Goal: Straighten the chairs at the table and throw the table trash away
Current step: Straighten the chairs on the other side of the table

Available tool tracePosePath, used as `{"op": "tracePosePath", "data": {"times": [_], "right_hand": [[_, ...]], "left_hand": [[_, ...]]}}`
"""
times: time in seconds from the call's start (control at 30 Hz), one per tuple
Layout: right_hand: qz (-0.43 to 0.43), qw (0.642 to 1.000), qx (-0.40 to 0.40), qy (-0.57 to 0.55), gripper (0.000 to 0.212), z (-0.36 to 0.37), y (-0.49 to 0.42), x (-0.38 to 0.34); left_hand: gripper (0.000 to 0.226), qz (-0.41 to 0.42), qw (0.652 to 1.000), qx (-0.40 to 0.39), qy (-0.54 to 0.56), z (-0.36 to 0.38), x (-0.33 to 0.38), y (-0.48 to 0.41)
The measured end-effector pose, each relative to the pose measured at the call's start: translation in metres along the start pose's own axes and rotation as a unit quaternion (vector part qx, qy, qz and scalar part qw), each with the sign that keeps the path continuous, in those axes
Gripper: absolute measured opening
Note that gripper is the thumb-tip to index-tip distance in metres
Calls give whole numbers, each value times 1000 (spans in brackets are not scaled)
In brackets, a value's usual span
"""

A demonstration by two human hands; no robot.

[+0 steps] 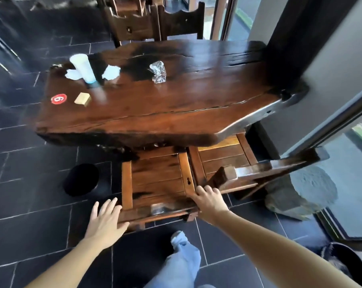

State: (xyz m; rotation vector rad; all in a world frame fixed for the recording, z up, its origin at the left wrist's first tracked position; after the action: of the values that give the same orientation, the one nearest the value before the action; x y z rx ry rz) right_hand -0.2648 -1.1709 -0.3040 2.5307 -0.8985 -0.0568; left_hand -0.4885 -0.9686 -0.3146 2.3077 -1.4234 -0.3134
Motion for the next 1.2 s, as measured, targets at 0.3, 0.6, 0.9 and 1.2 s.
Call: {"op": "tracePosePath", "data": {"times": [0.3, 0.6, 0.9, 1.2], "right_hand": [[59, 988, -30, 140, 73, -10, 5, -11], [89, 992, 19, 92, 66, -9, 3, -12], [99, 990, 14, 98, 70, 3, 21, -24], [114, 991, 26, 65, 74, 9, 17, -20]], "left_hand": [[78, -12, 1000, 27, 6, 7, -46, 30], [70, -6, 989, 129, 71, 7, -47, 27], [79, 27, 988, 139, 69, 19, -64, 29], [75, 62, 983, 162, 56, 16, -67, 23]]}}
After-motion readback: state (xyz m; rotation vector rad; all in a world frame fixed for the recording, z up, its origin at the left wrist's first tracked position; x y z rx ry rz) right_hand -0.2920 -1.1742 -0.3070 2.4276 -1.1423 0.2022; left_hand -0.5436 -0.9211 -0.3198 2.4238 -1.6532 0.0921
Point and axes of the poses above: each hand's wrist, its own y-axis away from the middle knuckle, its own z-axis out of the palm, x = y × z, the point moved 5 cm from there along -y, towards the middle knuckle, and after that the axes turned 12 degrees about z, right-handed, at the moved point
